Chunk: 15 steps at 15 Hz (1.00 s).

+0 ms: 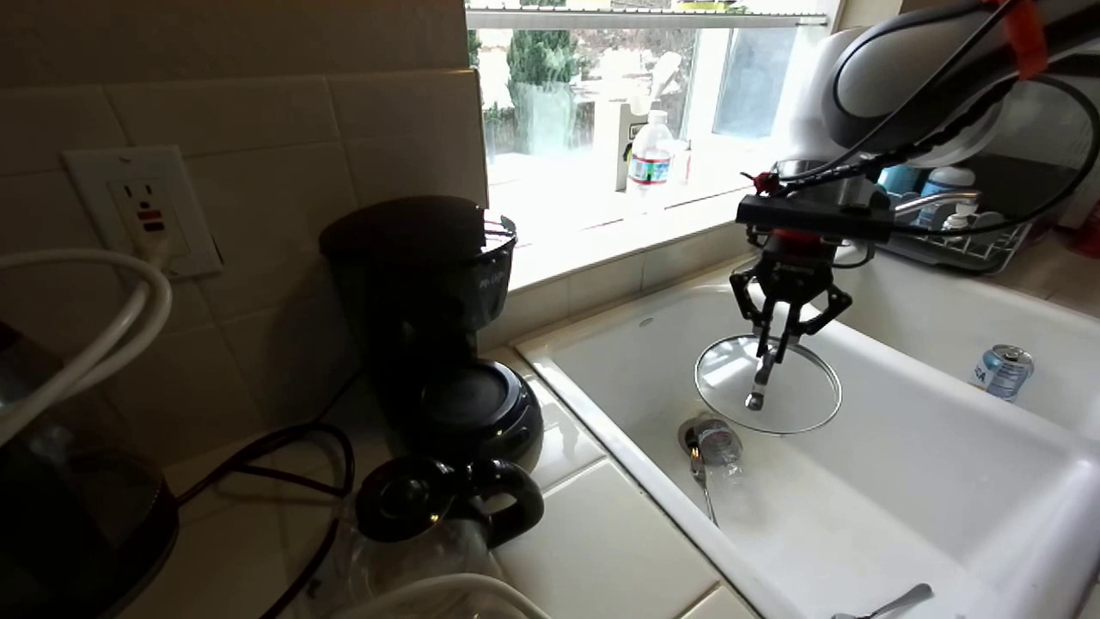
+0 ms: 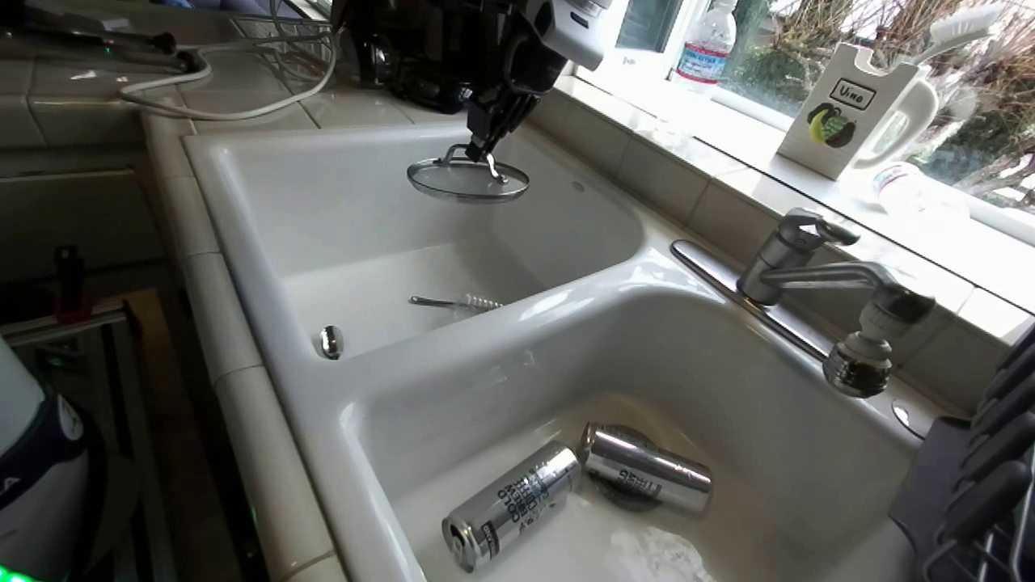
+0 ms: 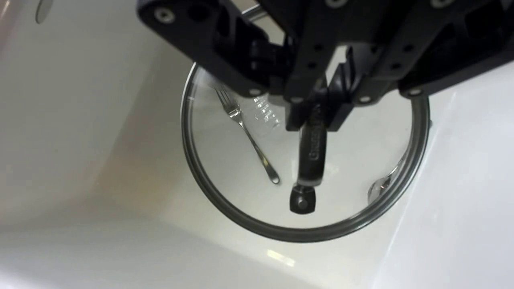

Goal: Put the lid in the sink

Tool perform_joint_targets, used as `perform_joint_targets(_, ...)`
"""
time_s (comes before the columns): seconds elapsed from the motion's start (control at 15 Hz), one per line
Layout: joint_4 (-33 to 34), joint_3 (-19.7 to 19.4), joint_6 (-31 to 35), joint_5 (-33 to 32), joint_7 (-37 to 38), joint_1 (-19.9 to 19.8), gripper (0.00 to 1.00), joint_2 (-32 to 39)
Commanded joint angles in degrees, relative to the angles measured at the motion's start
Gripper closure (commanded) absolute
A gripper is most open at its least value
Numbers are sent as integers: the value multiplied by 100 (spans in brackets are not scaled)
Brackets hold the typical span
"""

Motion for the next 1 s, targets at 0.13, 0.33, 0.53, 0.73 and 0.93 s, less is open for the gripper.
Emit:
perform_joint_targets(0.13, 64, -7, -17, -2, 3, 7, 82, -48)
perform_joint_targets(0.33, 64, -6, -17, -2, 3, 6, 95, -62)
perform_joint_targets(0.53, 190, -27, 173, 114, -359, -13, 95, 334)
perform_joint_targets(0.73, 235, -50, 589, 288, -883, -44, 95, 753)
perform_joint_targets(0.93, 325, -78, 756, 590, -1415, -114, 95, 1230)
